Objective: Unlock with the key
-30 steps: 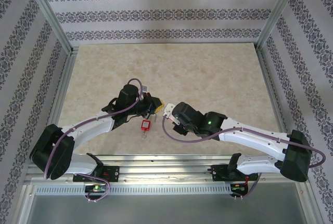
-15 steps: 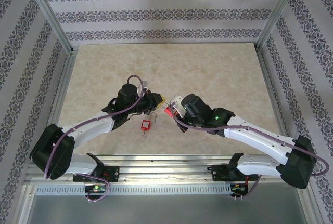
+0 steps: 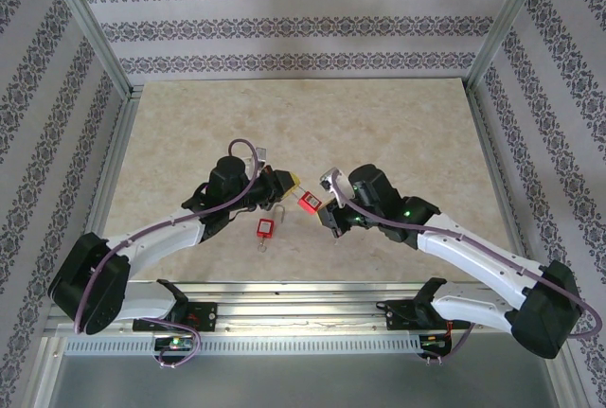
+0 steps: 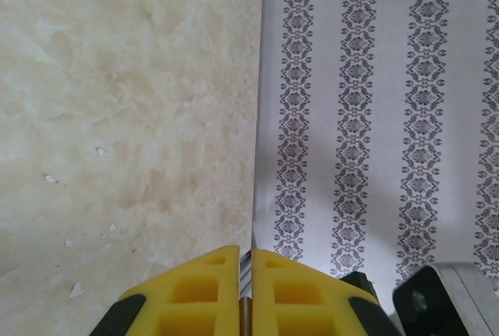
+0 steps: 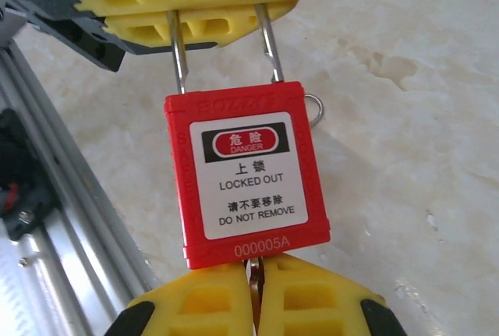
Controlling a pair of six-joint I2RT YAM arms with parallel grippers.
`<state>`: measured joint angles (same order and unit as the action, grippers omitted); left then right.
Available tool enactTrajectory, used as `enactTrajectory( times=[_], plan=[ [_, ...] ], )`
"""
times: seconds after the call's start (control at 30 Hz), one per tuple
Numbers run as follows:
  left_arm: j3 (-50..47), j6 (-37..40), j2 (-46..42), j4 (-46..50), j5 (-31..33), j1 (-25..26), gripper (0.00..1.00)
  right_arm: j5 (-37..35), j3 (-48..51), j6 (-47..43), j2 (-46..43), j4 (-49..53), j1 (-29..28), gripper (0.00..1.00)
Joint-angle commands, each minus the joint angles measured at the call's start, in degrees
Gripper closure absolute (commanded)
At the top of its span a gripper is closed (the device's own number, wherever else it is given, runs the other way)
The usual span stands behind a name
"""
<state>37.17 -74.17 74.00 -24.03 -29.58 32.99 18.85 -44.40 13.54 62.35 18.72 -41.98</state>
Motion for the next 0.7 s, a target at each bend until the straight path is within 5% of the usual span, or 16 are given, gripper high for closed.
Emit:
enactTrajectory(
  times=[0.0,0.17,0.67],
  plan=[
    [-0.8,1.8,-2.0,-3.8,1.4,0.3,1.00,6.8,0.8,6.1,-0.9,-4.9,2.8,1.00],
    [-1.5,0.2,-1.5,-5.3,1.4,0.3,1.00,9.1,0.5,7.0,0.1,-4.5,4.1,1.00],
    [0.1,4.7,-3.6,3.9,2.1,-0.8,1.00,13.6,2.5,8.3,-3.9,-3.5,10.1,0.49]
  ],
)
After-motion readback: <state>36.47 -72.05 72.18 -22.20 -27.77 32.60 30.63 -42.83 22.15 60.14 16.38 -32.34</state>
